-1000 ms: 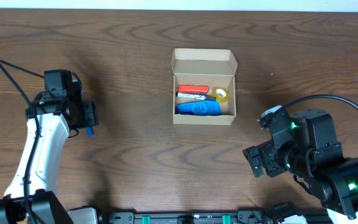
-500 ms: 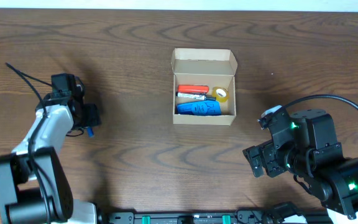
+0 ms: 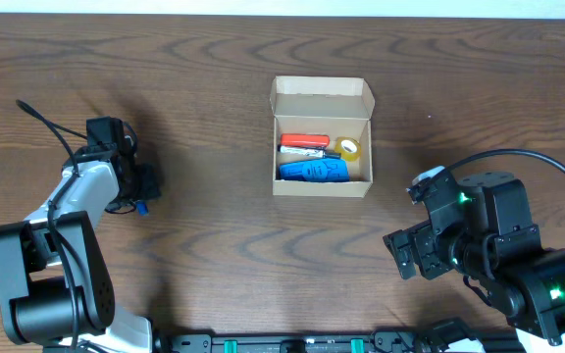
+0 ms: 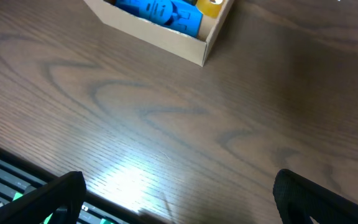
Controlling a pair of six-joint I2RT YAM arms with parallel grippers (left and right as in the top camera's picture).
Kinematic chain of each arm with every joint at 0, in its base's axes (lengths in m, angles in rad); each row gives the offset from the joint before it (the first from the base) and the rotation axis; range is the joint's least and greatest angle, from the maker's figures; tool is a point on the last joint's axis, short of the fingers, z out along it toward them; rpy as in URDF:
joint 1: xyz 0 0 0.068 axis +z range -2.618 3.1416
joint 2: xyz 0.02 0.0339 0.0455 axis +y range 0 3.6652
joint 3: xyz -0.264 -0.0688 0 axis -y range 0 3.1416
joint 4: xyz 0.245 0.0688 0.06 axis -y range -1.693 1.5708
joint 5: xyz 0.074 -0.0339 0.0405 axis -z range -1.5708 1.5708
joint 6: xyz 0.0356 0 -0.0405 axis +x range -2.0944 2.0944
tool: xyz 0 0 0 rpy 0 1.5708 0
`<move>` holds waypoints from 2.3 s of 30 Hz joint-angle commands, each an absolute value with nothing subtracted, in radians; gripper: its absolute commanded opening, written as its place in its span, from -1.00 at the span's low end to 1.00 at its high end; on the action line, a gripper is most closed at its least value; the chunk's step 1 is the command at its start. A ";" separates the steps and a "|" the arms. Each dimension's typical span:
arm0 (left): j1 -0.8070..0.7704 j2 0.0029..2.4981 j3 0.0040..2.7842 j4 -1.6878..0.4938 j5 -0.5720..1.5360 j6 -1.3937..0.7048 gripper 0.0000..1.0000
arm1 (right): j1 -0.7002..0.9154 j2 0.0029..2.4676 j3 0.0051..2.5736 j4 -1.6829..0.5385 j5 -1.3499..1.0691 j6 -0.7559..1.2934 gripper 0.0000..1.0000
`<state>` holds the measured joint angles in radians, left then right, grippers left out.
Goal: Pack container
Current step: 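Lower the left gripper onto the blue-capped marker and grasp it, then carry the blue-capped marker over the box and lower it in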
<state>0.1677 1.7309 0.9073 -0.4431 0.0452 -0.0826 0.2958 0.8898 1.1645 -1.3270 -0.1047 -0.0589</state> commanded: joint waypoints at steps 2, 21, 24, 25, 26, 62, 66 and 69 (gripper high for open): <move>0.172 1.780 0.898 -0.439 0.082 -0.110 0.02 | 0.289 0.888 1.161 -1.328 -0.109 -0.061 0.98; 0.171 1.766 0.911 -0.484 0.087 -0.113 -0.70 | 0.289 0.888 1.161 -1.328 -0.109 -0.061 0.99; 0.172 1.758 0.941 -0.517 0.087 -0.113 -0.83 | 0.289 0.888 1.161 -1.328 -0.109 -0.061 0.98; 0.171 1.755 0.958 -0.536 0.087 -0.113 -0.88 | 0.289 0.888 1.161 -1.328 -0.109 -0.061 0.99; 0.171 1.750 0.980 -0.559 0.087 -0.113 -0.88 | 0.289 0.888 1.161 -1.328 -0.109 -0.061 0.99; -0.477 1.694 1.496 -0.651 0.289 0.592 -0.88 | 0.289 0.888 1.161 -1.328 -0.109 -0.061 0.97; -0.540 1.735 1.496 -0.653 0.289 0.686 -0.88 | 0.289 0.888 1.161 -1.328 -0.109 -0.061 0.98; -0.582 1.747 1.496 -0.653 0.289 0.759 -0.88 | 0.289 0.888 1.161 -1.328 -0.109 -0.061 0.98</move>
<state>-0.5507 1.7451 1.4792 -0.6506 0.2787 0.6441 0.2958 0.8898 1.1637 -1.3270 -0.1047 -0.0589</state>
